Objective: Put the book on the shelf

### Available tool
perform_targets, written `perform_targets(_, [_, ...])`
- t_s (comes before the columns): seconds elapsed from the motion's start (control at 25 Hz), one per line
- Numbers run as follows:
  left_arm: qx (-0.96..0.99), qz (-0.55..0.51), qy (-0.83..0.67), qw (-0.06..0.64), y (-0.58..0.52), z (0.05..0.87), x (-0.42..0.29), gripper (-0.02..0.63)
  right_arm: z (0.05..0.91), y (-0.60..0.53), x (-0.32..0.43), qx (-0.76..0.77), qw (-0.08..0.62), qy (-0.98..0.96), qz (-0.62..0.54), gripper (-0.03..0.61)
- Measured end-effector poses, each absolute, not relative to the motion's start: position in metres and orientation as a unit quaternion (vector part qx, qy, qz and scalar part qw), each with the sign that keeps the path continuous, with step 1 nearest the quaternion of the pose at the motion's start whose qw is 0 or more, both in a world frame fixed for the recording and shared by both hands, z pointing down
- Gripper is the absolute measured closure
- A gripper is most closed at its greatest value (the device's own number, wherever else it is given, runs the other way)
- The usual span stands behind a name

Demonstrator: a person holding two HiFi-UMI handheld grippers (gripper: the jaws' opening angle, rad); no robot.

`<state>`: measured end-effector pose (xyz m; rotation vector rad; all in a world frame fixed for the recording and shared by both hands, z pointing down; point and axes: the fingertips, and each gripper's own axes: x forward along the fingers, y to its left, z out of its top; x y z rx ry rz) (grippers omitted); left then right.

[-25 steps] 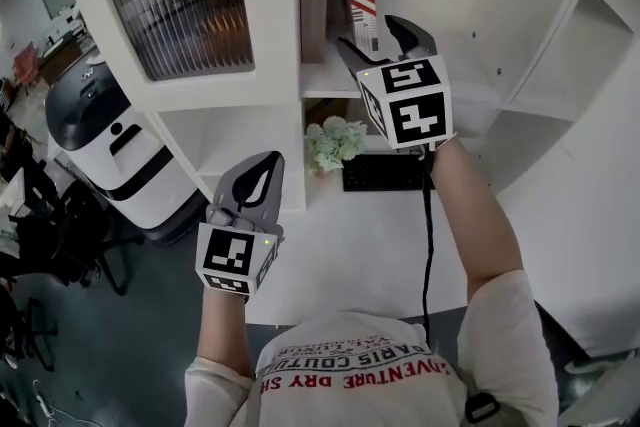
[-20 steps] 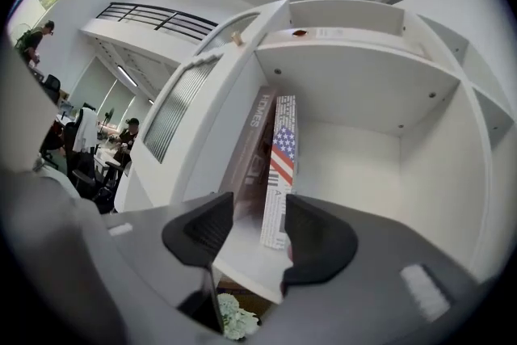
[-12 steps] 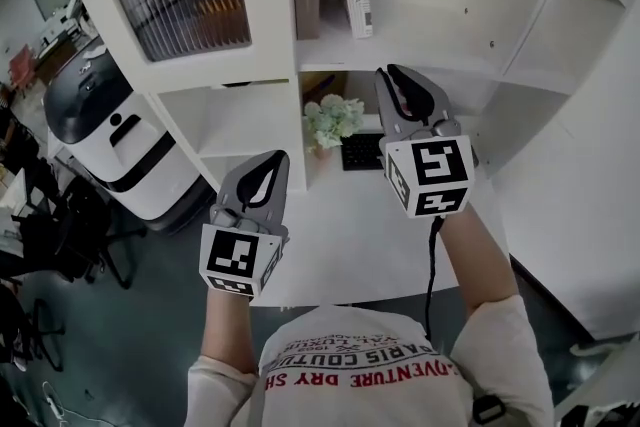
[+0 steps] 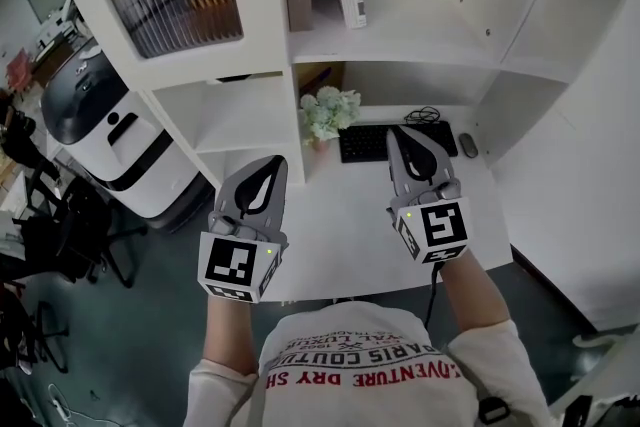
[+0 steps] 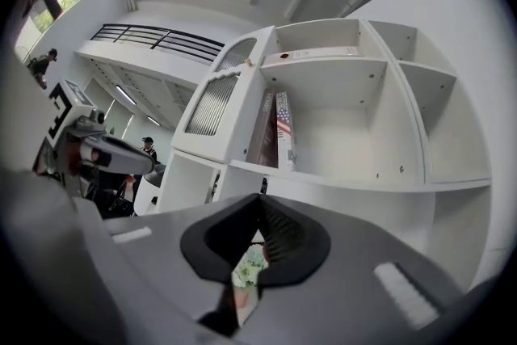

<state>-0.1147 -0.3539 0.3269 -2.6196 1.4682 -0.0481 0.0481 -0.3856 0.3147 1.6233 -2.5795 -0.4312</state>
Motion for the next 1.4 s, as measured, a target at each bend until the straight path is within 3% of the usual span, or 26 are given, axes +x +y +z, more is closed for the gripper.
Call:
perform_targets(0.28, [-0.867, -0.019, 0.493, 0.067, -0.358, 0.333, -0.118, 0.609, 0.355, -0.376, 0.042, 0.497, 0.053, -0.857, -0.125, 0.578])
perform_targets(1.4, [-0.865, -0.025, 0.499, 0.042, -0.368, 0.353, -0.122, 0.609, 0.354, -0.389, 0.036, 0.496, 0.042, -0.862, -0.096, 0.578])
